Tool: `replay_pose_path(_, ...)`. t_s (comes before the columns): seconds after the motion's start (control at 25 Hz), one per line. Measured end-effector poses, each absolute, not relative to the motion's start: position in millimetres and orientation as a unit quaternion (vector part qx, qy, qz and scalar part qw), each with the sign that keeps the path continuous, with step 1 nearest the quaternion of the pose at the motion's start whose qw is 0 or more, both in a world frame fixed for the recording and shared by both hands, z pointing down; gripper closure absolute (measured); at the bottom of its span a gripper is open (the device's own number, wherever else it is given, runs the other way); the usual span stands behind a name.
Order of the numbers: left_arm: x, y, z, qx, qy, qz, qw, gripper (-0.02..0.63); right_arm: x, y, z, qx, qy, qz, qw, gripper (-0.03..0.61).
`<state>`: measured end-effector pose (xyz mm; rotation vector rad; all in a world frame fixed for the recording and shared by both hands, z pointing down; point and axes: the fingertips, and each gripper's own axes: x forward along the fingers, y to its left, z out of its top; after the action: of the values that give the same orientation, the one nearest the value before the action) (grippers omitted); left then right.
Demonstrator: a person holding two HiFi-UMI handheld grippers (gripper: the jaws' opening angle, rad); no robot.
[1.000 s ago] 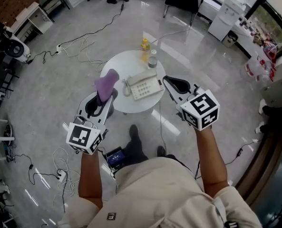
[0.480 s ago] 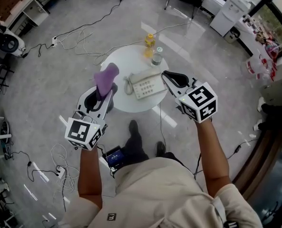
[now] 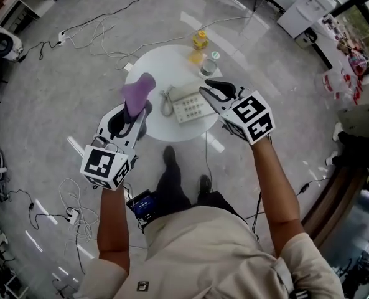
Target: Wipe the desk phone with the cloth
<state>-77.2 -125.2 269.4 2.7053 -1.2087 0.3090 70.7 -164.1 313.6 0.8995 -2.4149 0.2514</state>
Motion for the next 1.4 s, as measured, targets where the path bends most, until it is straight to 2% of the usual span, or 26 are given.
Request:
replay_pose_path(0.64,-101,-158,365,0.895,-0.405,0.104,0.157,0.523,37,-205,470,0.225,-0.87,0.082,0.43,0.393)
replay_pose_path(1.16,-121,-179,421,0.886,-0.405,0.102,0.203,0.523,34,-222,578,0.147,-0.824,0.033,0.546,0.337)
replay_pose_path(1.4,-121,-181,438,0.882,-0.404,0.102,0.217,0.522,36,-228,608,0.108,-0.808,0.005,0.579,0.304)
